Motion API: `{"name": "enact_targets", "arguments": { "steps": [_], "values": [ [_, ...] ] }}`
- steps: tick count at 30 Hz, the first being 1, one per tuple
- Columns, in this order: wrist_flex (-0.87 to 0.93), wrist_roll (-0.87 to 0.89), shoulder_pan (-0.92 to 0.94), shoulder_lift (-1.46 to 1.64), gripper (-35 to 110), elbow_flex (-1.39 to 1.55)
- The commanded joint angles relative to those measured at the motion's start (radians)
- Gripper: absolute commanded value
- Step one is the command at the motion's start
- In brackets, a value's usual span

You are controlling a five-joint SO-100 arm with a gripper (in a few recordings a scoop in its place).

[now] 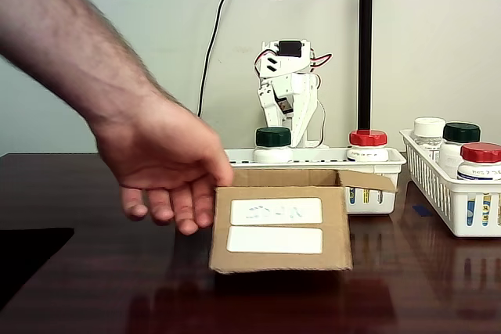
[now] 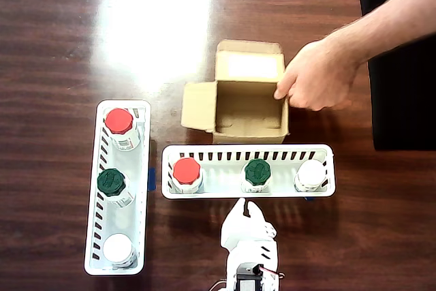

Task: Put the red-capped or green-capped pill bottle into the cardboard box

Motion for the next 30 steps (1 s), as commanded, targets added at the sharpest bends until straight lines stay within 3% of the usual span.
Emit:
{"name": "enact_targets", "arguments": {
  "steps": [1,5,13,19,30],
  "values": [
    [-0.034,0.012,0.066,0.086,6,-0.002],
    [-0.066,-0.002,0.063,0.086,6,-0.02],
    [0.272,-0.049,-0.078,0.081,6,-0.316],
    [0.324,-0.109,-0.186,-0.008,7,-0.445],
    [0.213,-0.135,-0.232,-0.327,44,-0.603]
  ]
}}
